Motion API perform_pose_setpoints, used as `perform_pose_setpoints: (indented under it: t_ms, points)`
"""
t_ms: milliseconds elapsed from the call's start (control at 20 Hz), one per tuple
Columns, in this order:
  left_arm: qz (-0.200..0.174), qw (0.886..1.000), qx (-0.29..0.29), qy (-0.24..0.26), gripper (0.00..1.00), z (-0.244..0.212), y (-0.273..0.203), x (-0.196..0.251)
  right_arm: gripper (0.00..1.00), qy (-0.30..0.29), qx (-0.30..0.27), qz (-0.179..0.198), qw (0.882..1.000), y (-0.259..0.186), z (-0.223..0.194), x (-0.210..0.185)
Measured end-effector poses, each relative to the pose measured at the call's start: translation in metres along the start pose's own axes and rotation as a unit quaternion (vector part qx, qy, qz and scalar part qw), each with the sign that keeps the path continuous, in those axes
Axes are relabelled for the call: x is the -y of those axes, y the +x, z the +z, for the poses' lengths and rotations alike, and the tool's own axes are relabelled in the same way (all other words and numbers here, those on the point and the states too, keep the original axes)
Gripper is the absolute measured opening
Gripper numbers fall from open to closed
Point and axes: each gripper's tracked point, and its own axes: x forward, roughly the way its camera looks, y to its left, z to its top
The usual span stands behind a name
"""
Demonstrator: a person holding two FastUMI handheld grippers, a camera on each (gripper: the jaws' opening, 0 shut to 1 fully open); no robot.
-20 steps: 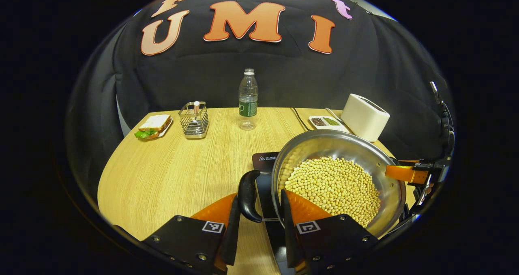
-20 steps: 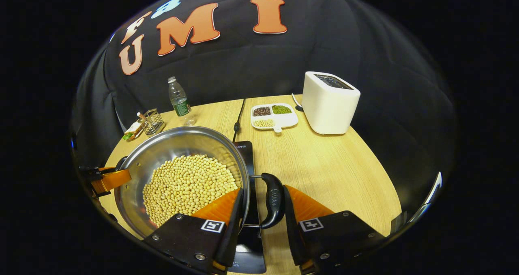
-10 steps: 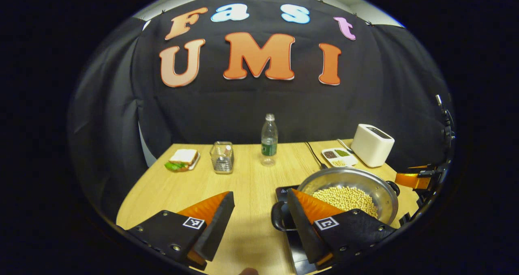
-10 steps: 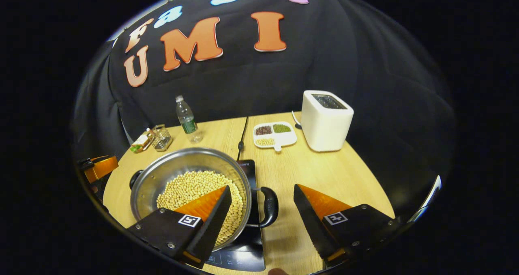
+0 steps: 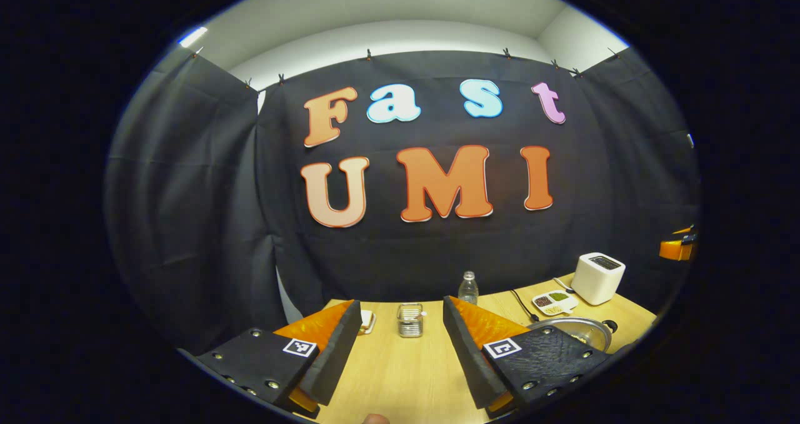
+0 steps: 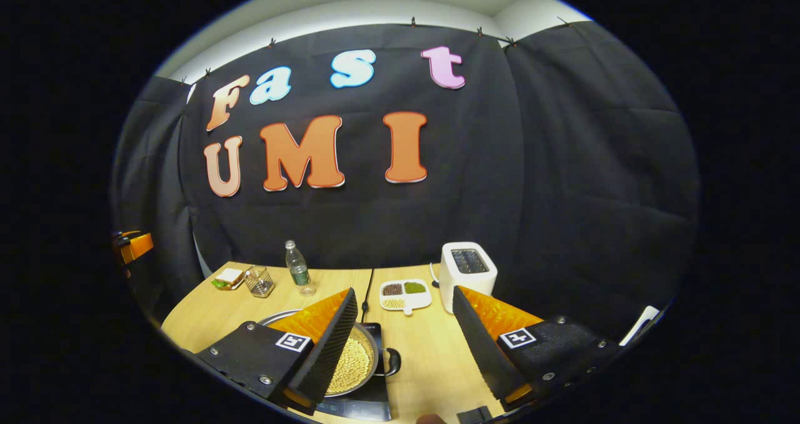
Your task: First push the handle of the pot to place it horizontally, then grasp the pot with both hands and set it on the induction cooktop.
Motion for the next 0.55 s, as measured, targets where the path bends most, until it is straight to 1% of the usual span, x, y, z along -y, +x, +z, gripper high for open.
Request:
perform_pose_setpoints:
  t_ms: [150, 350, 450, 500, 550]
  points:
    - [0.01, 1.0, 0.028, -0.011, 0.82, 0.032, -0.025, -0.026, 0.94, -0.002, 0.025, -0.014, 1.0, -0.03, 0.025, 0.024]
    - [0.018, 0.996, 0.065, -0.051, 0.82, 0.071, -0.053, -0.055, 0.94, 0.01, 0.063, -0.033, 0.997, -0.058, 0.053, 0.048]
    - [0.045, 0.995, 0.081, -0.034, 0.82, 0.082, -0.062, -0.074, 0.94, 0.009, 0.075, -0.036, 0.996, -0.068, 0.06, 0.053]
    - [0.048, 0.995, 0.082, -0.027, 0.82, 0.083, -0.064, -0.076, 0.94, 0.007, 0.077, -0.039, 0.996, -0.07, 0.06, 0.054]
    - [0.043, 0.995, 0.081, -0.025, 0.82, 0.082, -0.067, -0.068, 0.94, 0.007, 0.077, -0.04, 0.996, -0.072, 0.06, 0.056]
